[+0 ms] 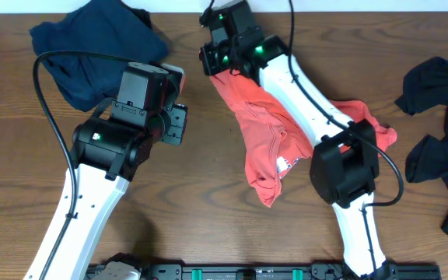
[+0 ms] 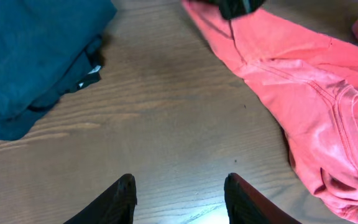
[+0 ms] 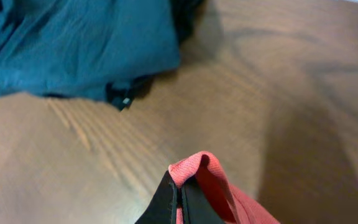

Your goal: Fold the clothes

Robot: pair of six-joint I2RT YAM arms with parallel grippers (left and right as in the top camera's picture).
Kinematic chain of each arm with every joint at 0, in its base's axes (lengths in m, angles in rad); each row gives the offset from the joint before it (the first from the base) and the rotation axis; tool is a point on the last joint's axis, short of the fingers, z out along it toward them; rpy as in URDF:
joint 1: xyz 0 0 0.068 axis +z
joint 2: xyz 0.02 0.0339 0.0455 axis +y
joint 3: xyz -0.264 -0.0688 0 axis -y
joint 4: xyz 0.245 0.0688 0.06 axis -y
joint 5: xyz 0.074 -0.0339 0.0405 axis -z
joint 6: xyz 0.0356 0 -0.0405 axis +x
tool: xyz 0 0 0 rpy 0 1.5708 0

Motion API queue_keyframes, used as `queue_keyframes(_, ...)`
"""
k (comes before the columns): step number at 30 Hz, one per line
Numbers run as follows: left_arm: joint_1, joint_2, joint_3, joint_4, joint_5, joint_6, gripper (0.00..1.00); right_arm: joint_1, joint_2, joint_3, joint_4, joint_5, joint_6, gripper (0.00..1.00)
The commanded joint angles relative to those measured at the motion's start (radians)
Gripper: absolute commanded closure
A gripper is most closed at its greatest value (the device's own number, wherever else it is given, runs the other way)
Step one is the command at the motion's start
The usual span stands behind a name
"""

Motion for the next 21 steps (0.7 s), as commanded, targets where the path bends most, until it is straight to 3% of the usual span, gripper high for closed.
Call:
queue_keyframes(1,0.002,-0.021,-0.002,0.006,-0.031,-0.012,0.52,0.048,0.033,0.012,-0.015,-0.003,0.010,0.99)
queue_keyframes(8,0.002,-0.048,-0.002,0.002,-0.061,-0.012,0.52,0.110,0.037,0.012,-0.037,-0.004,-0.013,0.97)
queue_keyframes(11,0.002,-0.047,-0.002,0.003,-0.061,-0.012,0.52,0.106,0.034,0.021,-0.037,-0.004,-0.013,0.70)
queue_keyframes(15,0.002,-0.046,-0.003,0.006,-0.060,-0.013,0.52,0.050,-0.007,0.064,-0.084,-0.004,-0.013,0.48)
queue_keyframes(18,0.002,-0.026,-0.003,0.011,-0.025,-0.011,0.52,-0.032,-0.074,0.111,-0.165,-0.003,-0.036,0.33)
queue_keyframes(21,0.002,0.014,-0.003,0.016,0.038,0.016,0.51,-0.108,-0.131,0.127,-0.222,-0.003,-0.055,0.27)
